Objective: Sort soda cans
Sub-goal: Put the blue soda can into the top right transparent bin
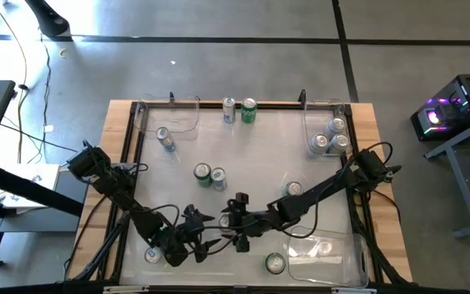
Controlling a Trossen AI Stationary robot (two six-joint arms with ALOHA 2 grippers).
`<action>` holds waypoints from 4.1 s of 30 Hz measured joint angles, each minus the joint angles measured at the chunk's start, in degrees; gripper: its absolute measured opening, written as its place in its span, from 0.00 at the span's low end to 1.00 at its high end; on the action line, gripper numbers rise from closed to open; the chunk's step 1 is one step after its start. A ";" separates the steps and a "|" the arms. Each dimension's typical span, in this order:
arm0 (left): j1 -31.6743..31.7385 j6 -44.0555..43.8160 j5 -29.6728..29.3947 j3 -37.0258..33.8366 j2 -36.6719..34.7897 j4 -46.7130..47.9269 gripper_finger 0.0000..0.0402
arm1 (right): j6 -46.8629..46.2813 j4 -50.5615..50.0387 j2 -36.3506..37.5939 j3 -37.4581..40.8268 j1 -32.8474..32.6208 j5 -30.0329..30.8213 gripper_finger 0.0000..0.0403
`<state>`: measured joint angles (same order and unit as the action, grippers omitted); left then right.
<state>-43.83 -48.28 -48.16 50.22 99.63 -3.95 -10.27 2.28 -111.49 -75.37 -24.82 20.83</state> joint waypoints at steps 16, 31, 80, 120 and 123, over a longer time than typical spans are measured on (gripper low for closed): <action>0.41 0.49 0.04 0.00 0.00 -0.17 0.91 | 0.20 -1.31 0.01 1.25 0.53 -2.23 0.83; 1.58 -5.65 2.87 0.00 0.00 -0.24 0.91 | -1.33 -6.05 1.62 1.27 0.35 4.19 0.69; 2.61 -3.03 0.47 0.00 0.00 4.50 0.91 | -2.92 -36.35 62.79 32.70 59.45 9.05 0.68; 4.04 -4.08 3.67 0.00 0.00 4.55 0.91 | -3.91 -37.37 53.29 38.07 65.17 0.56 0.80; 4.04 -4.09 3.67 0.00 0.00 4.55 0.91 | -3.12 -37.66 53.25 37.83 65.74 0.20 0.82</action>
<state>-39.79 -52.37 -44.49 50.22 99.63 0.60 -13.39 -35.37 -58.24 -37.54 40.92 21.03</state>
